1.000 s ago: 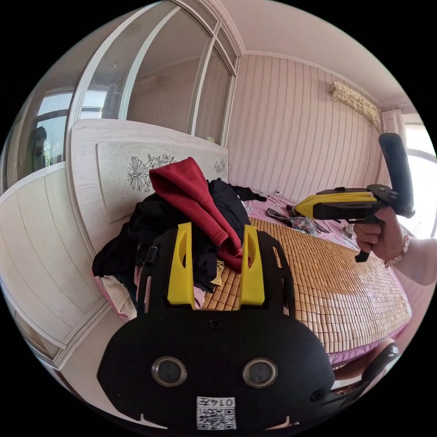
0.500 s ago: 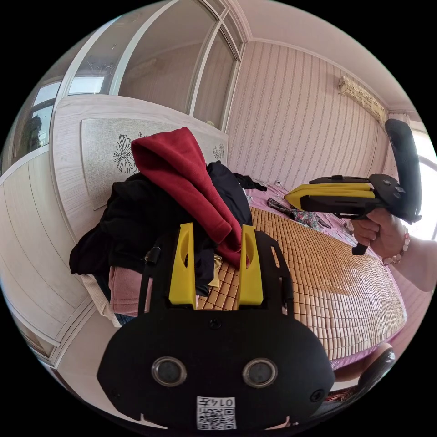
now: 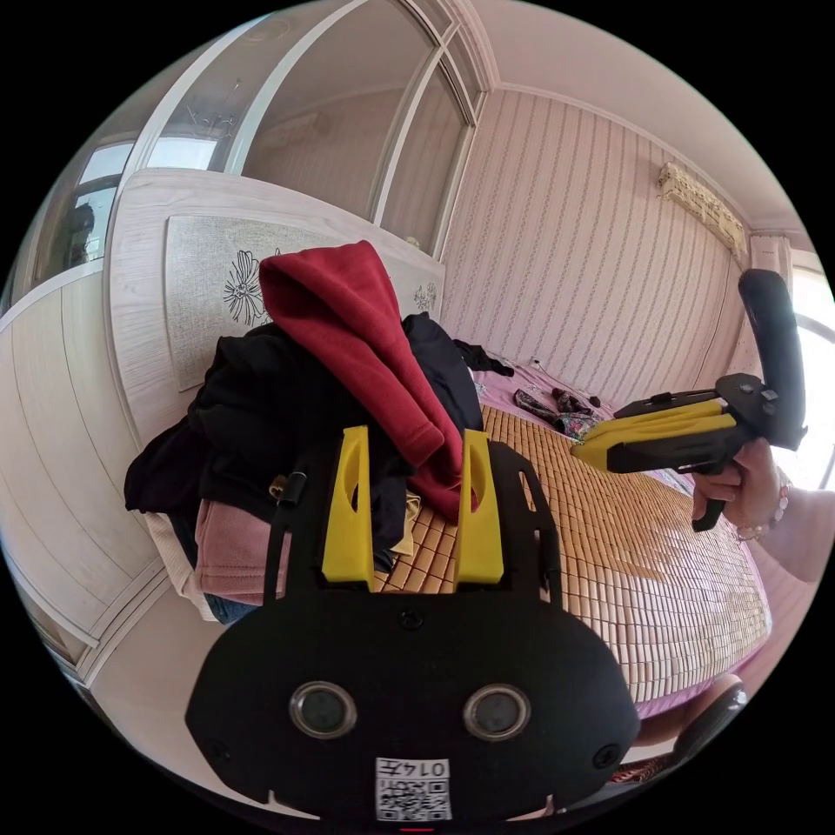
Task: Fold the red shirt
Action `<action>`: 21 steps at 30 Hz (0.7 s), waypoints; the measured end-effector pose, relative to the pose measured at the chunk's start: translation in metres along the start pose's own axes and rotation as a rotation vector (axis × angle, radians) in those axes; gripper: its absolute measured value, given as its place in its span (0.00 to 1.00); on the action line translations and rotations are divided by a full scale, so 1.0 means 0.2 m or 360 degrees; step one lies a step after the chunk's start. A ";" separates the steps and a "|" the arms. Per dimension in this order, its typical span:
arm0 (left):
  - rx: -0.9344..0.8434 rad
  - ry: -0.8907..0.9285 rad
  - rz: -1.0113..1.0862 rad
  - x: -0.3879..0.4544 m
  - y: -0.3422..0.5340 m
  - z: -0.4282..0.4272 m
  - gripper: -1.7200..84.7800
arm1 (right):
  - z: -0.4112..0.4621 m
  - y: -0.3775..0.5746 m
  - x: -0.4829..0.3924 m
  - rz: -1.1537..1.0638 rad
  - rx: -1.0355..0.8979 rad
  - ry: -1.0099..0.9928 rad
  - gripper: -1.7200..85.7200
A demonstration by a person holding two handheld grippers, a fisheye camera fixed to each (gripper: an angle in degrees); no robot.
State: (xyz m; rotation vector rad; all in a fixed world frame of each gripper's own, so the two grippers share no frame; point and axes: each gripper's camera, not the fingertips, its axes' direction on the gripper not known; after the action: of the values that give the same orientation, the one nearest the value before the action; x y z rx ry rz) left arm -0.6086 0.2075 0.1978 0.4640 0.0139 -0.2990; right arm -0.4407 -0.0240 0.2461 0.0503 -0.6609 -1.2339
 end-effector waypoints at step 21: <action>-0.0039 0.0024 -0.0076 -0.08 -0.05 -0.03 0.09 | 0.51 0.01 0.40 0.0257 -0.0102 0.0113 0.08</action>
State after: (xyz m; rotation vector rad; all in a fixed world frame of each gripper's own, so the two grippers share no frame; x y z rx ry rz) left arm -0.6260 0.2061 0.1900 0.4419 0.0432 -0.3420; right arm -0.4764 -0.0619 0.3648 -0.0126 -0.5527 -1.0917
